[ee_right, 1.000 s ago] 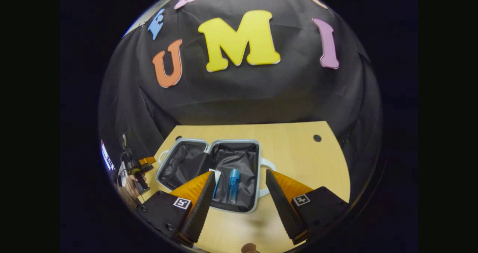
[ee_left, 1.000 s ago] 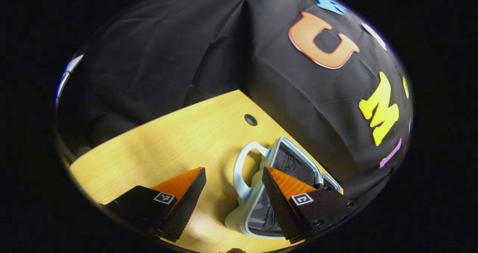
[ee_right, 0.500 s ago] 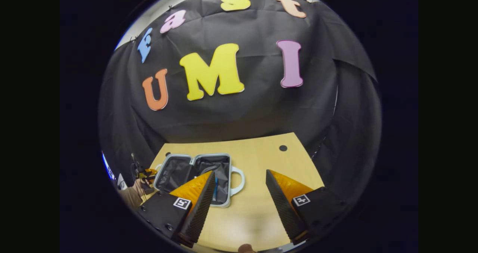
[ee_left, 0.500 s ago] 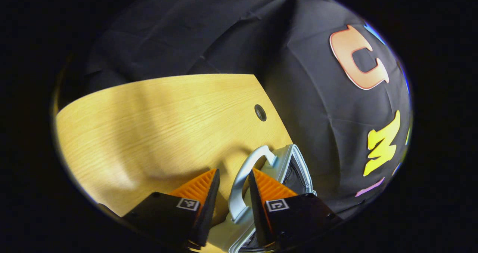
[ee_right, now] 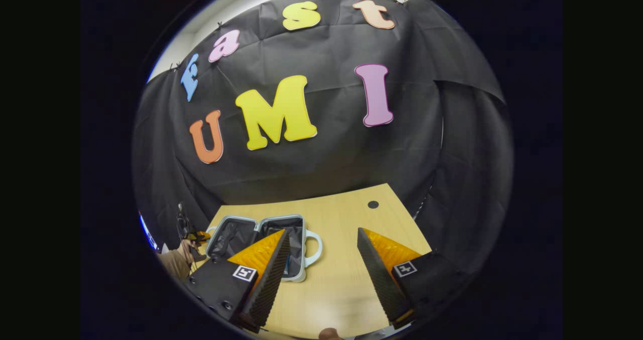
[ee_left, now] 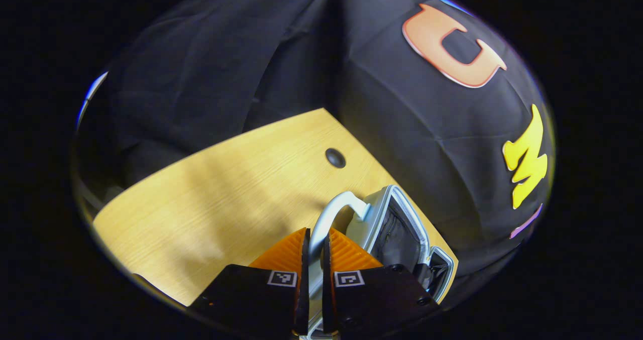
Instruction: First open the suitcase, pack the skin care products into it, and then close the suitcase.
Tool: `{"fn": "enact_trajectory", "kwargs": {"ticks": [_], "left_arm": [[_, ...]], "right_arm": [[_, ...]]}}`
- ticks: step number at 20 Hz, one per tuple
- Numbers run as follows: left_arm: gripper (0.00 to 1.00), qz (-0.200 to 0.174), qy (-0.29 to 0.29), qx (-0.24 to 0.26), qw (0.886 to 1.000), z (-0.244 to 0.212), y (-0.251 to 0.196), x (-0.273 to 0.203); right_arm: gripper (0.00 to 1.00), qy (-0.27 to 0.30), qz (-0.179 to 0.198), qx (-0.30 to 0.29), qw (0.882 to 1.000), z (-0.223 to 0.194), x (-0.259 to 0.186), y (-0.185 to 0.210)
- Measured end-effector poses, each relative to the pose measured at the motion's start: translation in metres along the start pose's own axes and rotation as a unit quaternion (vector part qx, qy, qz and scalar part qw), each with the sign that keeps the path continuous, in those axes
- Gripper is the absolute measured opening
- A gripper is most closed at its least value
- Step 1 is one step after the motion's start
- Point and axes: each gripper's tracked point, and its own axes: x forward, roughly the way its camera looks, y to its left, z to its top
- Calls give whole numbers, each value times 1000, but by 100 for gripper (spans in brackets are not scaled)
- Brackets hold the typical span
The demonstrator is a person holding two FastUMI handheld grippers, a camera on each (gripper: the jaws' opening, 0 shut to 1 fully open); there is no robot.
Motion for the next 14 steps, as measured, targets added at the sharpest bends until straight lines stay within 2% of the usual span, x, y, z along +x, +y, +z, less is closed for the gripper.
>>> {"fn": "enact_trajectory", "kwargs": {"ticks": [3,4,8,9,10,11,14], "left_arm": [[13,-9,-38,31,999,19,-39,-35],[13,-15,-53,45,997,24,-55,-47],[12,-38,-110,83,990,32,-129,-99],[12,-42,-122,96,987,27,-148,-112],[12,-43,-131,114,984,20,-167,-124],[12,-46,-139,136,980,11,-185,-137],[12,-52,-161,198,965,-20,-243,-158]], "right_arm": [[75,-17,8,-3,1000,9,-6,-10],[80,-24,9,-10,1000,11,-7,-15],[80,-45,23,-18,999,21,-11,-28],[80,-48,27,-15,998,21,-14,-34],[75,-51,27,-18,998,23,-15,-39],[80,-56,27,-23,998,25,-15,-46],[80,-77,29,-45,996,38,-22,-61]]}}
